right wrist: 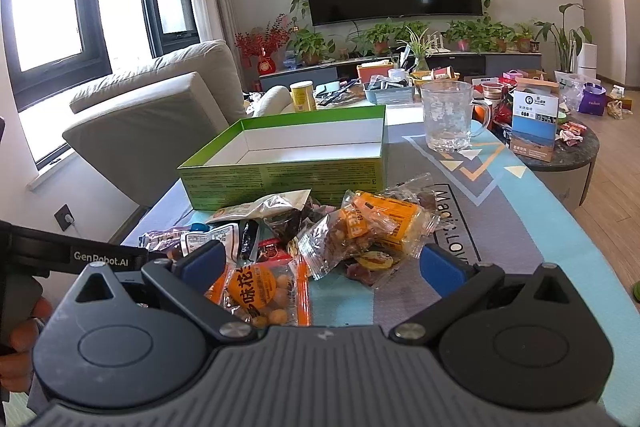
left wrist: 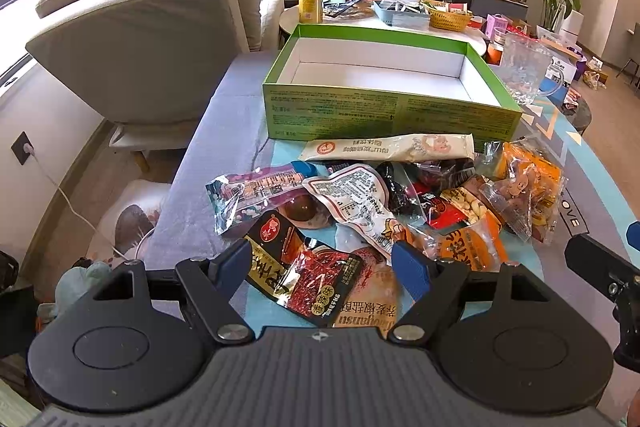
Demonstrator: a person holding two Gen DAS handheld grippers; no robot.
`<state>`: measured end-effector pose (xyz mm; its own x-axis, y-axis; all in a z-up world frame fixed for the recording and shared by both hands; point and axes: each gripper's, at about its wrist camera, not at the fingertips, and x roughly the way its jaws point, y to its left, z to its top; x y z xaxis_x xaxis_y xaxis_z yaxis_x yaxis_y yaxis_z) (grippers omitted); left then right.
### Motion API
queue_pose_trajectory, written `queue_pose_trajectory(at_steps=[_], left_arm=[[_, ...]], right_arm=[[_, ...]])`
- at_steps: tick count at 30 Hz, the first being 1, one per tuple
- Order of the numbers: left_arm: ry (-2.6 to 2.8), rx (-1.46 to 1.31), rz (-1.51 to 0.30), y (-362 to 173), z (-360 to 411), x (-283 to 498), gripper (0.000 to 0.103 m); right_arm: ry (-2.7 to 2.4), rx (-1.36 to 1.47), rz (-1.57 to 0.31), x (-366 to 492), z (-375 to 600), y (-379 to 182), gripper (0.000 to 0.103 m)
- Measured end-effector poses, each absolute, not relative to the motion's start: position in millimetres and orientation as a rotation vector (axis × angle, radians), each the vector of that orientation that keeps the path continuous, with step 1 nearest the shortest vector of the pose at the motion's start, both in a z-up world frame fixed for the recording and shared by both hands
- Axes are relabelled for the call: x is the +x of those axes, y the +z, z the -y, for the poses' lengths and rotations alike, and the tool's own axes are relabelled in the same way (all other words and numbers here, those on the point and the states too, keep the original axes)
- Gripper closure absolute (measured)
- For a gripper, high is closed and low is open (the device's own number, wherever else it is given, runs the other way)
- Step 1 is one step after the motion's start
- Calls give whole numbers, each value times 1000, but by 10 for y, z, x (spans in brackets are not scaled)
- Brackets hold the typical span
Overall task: Organize snacks
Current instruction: 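Move both tools toward the snack pile in front of the green box, then grasp the dark red-and-black snack packet with the left tool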
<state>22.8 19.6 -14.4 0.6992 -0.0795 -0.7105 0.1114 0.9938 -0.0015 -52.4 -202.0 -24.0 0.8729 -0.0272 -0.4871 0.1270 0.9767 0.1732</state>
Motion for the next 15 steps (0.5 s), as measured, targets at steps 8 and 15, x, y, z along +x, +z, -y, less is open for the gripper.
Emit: queue_pose_trajectory(at_steps=[8,15], left_arm=[[-40,-3,-695,82,-643,287,29],[-91,-41,-782,-119,-814,374,29]], right_arm=[[-70,201,-514,-521,2007,-249,52],[17,287,-576,-422,2023,-313,52]])
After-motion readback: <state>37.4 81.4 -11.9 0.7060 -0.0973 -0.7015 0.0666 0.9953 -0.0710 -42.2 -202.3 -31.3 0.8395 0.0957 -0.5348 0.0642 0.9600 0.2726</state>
